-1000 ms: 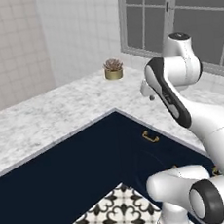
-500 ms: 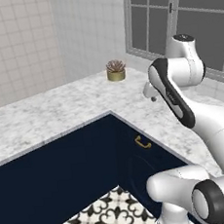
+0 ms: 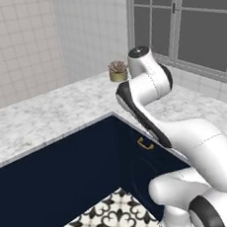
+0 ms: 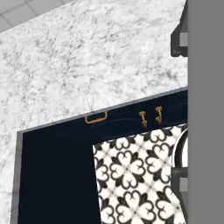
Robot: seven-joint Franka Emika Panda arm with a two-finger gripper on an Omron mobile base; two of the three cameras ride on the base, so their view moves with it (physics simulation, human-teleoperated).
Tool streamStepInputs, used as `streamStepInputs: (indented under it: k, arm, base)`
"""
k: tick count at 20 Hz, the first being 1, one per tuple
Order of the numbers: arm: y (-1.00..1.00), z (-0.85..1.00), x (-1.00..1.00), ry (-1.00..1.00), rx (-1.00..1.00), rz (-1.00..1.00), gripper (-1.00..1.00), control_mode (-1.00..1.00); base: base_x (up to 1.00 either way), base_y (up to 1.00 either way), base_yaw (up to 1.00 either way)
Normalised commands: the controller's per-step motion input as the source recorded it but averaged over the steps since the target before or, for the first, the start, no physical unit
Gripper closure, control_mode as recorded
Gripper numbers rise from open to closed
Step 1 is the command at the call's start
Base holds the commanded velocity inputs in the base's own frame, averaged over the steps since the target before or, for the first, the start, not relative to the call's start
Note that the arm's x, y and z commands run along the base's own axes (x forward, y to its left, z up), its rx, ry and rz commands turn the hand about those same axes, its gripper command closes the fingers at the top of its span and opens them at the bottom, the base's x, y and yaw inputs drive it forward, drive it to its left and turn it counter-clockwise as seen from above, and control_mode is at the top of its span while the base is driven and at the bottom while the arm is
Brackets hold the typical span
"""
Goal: Take a straw from the drawer in front and place it inside the glass cup on the dining counter.
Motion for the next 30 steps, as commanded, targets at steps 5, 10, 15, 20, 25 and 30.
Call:
streamStepInputs:
  k: [5,10,15,20,25,30]
  arm:
    - [0.69,-0.65,0.04,-0.02,-0.53,-0.06,-1.00,-1.00]
    - [0.50,-0.84,0.21,0.02,-0.40,0.00,-1.00,-1.00]
    - [0.17,-0.70,0.22,0.01,-0.35,-0.01,-1.00,-1.00]
    - [-0.05,-0.70,0.18,0.00,-0.33,0.00,-1.00,-1.00]
    - [-0.25,-0.54,0.14,0.00,-0.21,0.00,-1.00,-1.00]
    - [-0.45,-0.46,0.16,0.00,-0.04,0.00,-1.00,-1.00]
  base:
    - [0.00,0.00,0.00]
    - [0.00,0.00,0.00]
    - [0.00,0.00,0.00]
    - [0.00,0.00,0.00]
    - [0.00,0.00,0.00]
    - [0.00,0.00,0.00]
